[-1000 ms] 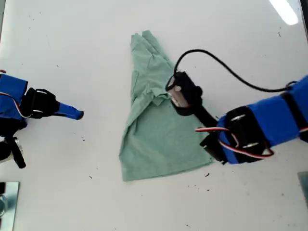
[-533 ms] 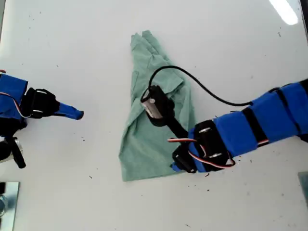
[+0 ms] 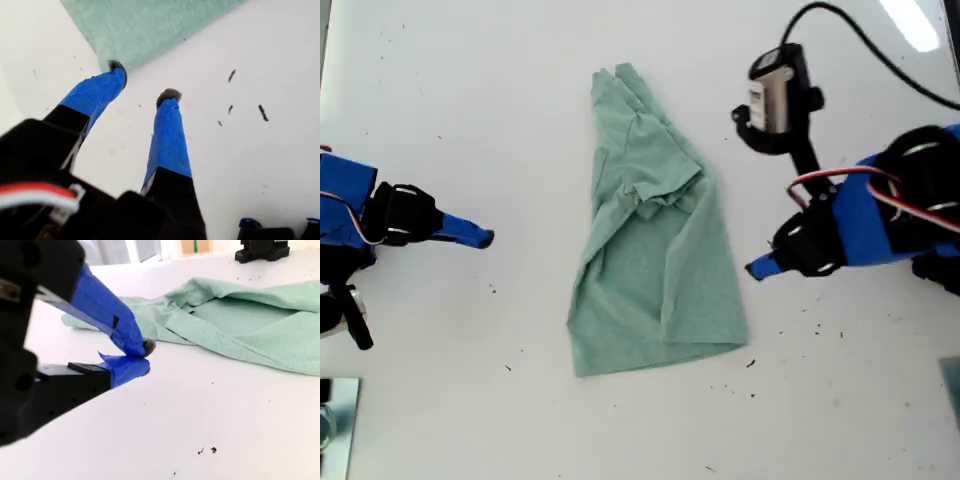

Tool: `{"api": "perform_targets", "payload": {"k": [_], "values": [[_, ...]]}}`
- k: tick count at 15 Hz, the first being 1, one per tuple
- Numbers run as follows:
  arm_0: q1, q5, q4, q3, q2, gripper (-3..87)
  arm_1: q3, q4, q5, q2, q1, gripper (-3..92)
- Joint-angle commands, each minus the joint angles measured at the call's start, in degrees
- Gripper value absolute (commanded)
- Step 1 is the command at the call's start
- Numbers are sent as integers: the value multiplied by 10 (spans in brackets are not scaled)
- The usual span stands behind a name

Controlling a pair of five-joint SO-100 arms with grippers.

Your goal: Fold t shirt

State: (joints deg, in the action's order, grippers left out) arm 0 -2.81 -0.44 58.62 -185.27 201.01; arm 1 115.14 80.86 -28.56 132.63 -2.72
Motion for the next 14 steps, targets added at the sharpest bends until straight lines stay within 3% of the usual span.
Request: {"api": "perform_targets", "payload": {"k": [1,2,4,8,10,11,14], "values": [[-13,4,-7,-8,8,-2,297,-105,1,242,48,141],[-15,3,-7,-8,8,7,393,-112,16,316,68,151],[-16,0,-6,-8,11,-1,496,-90,29,410,116,33],[-19,-9,-5,13,9,-3,556,-137,12,403,160,26],[13,-80,5,146,-126,-3,566,-146,16,403,162,26],[34,-112,40,280,-302,-3,569,-149,16,403,162,26],[67,-117,278,791,-722,-3,571,-156,8,403,163,26]]}}
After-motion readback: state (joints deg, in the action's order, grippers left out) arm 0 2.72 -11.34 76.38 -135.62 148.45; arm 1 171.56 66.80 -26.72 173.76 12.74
